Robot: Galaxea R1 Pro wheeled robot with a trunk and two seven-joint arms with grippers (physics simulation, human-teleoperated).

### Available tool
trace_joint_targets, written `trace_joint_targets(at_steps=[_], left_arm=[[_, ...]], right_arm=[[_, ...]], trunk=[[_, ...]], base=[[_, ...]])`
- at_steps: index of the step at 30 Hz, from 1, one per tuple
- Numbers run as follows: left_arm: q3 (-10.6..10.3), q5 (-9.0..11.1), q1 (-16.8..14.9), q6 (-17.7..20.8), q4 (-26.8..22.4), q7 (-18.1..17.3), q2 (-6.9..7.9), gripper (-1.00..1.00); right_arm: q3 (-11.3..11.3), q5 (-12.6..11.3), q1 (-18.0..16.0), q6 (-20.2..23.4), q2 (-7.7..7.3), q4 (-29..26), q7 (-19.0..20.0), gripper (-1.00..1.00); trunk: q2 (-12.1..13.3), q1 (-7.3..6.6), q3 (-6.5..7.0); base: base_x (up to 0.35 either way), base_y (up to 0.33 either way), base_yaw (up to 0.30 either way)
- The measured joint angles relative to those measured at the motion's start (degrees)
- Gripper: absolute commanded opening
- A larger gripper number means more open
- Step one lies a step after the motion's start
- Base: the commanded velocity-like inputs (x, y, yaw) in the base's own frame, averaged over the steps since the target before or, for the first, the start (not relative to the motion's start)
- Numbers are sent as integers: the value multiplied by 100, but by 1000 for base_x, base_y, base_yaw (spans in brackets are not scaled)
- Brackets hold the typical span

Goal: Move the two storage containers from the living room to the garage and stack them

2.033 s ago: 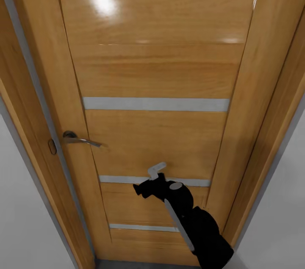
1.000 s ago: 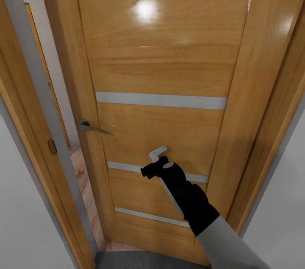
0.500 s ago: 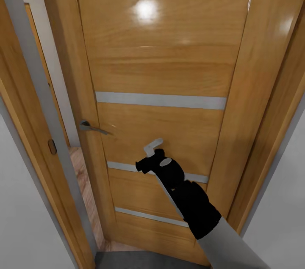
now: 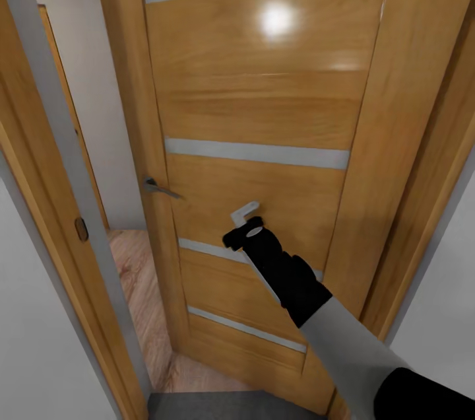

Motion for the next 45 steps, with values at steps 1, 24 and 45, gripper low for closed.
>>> trace_joint_targets(at_steps=[1, 24, 45], left_arm=[[0, 0, 0, 0, 0, 0, 3, 100], [-2, 0, 2, 1, -3, 0, -1, 100], [-6, 0, -1, 0, 1, 0, -1, 100]], right_arm=[[9, -14, -5, -5, 0, 13, -69, 100], [31, 219, -828, 161, 0, 421, -381, 100], [-12, -217, -1840, -272, 0, 2279, -889, 100]], trunk=[[0, 0, 0], [1, 0, 0], [0, 0, 0]], base=[[0, 0, 0], [0, 0, 0], [0, 0, 0]])
